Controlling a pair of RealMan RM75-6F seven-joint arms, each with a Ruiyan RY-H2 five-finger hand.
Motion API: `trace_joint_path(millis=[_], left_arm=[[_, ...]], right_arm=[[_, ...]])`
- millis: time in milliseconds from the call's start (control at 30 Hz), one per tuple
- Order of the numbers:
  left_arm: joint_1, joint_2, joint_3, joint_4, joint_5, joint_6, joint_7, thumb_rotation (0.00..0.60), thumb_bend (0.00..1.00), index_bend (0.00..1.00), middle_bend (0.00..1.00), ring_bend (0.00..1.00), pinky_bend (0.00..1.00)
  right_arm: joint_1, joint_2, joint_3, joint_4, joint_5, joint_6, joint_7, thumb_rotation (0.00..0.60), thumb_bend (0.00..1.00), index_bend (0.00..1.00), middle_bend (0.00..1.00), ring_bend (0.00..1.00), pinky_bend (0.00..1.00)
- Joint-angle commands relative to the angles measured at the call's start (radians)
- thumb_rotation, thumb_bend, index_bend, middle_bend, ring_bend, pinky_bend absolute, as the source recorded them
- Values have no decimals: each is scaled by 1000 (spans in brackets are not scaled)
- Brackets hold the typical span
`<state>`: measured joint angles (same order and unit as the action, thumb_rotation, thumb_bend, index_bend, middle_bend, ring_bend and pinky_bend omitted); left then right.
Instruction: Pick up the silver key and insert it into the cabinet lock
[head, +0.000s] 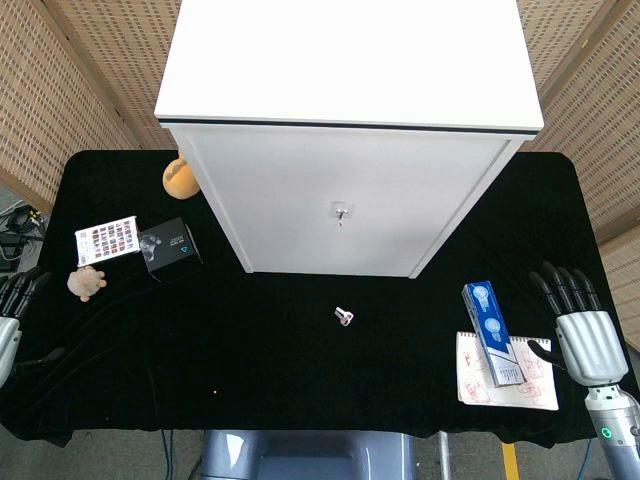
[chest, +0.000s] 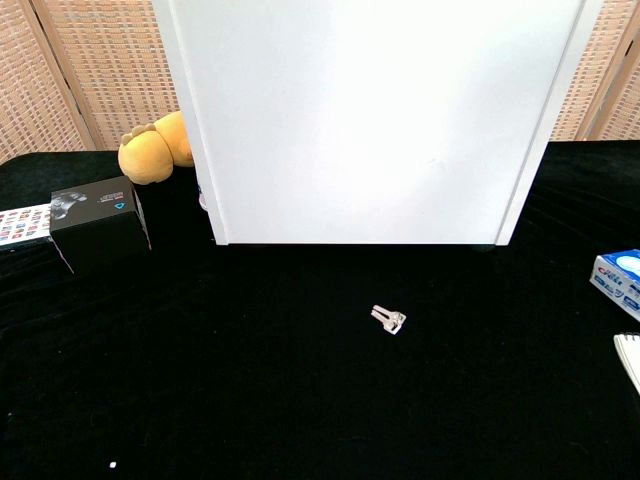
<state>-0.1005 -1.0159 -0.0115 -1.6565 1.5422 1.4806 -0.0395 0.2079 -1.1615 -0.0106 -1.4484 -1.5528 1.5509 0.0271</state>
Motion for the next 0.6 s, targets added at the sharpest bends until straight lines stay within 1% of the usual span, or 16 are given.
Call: trace_joint_path(millis=[33, 100, 133, 167, 200, 233, 267, 300, 333, 367, 400, 433, 467, 500, 533, 600], left_arm=[[1, 0, 1, 0, 2, 1, 1, 600, 0, 0, 0, 0, 0], [2, 0, 1, -1, 3, 2, 1, 600, 0, 0, 0, 0, 0], [2, 0, 1, -1, 4, 3, 2, 600, 0, 0, 0, 0, 0], [3, -1, 1, -2, 4, 3, 3, 600, 0, 0, 0, 0, 0], [2, -1, 1, -2, 3, 2, 4, 600, 0, 0, 0, 0, 0], [0, -3, 0, -2, 0, -3, 9, 600, 0, 0, 0, 0, 0], [-1, -5, -1, -2, -3, -6, 12, 600, 0, 0, 0, 0, 0], [-3, -6, -1, -2, -5, -10, 15, 600, 0, 0, 0, 0, 0], [-5, -8, -3, -1, -10, -17, 20, 600, 0, 0, 0, 0, 0], [-7, -10, -3, -1, -14, -21, 24, 600, 0, 0, 0, 0, 0], [-8, -11, -4, 0, -18, -25, 27, 600, 0, 0, 0, 0, 0], [-9, -12, -5, 0, -20, -26, 28, 600, 0, 0, 0, 0, 0], [-10, -14, -7, 1, -25, -30, 31, 600, 0, 0, 0, 0, 0], [-12, -16, -8, 1, -28, -33, 34, 600, 0, 0, 0, 0, 0], [-14, -18, -10, 3, -36, -39, 39, 600, 0, 0, 0, 0, 0], [-18, -22, -13, 5, -45, -49, 45, 600, 0, 0, 0, 0, 0]], right_arm=[[-3, 1, 2, -3, -6, -3, -2, 600, 0, 23, 0, 0, 0], [-4, 2, 0, -7, -13, -8, -7, 600, 0, 31, 5, 0, 0], [-4, 1, -1, -11, -21, -12, -10, 600, 0, 37, 23, 11, 0], [-1, -1, -2, -12, -31, -14, -12, 600, 0, 49, 78, 54, 6], [7, -6, -5, -10, -54, -18, -13, 600, 0, 61, 138, 107, 39], [24, -13, -9, 1, -86, -29, -8, 600, 0, 81, 235, 204, 126], [39, -17, -12, 9, -109, -42, 2, 600, 0, 108, 362, 348, 299], [58, -19, -17, 14, -136, -59, 19, 600, 0, 139, 482, 495, 517], [94, -24, -22, 27, -178, -87, 52, 600, 1, 161, 553, 582, 655], [119, -30, -23, 41, -206, -105, 74, 600, 13, 196, 641, 688, 819], [145, -39, -25, 58, -232, -124, 91, 600, 39, 232, 707, 763, 924], [159, -44, -25, 69, -244, -134, 100, 600, 66, 255, 742, 799, 965], [192, -59, -27, 89, -276, -157, 118, 600, 121, 289, 782, 837, 993], [217, -72, -26, 103, -295, -175, 133, 600, 175, 322, 812, 865, 1000], [262, -100, -21, 125, -324, -205, 155, 600, 209, 345, 831, 881, 1000], [306, -134, -14, 158, -339, -241, 173, 600, 270, 401, 871, 918, 1000]])
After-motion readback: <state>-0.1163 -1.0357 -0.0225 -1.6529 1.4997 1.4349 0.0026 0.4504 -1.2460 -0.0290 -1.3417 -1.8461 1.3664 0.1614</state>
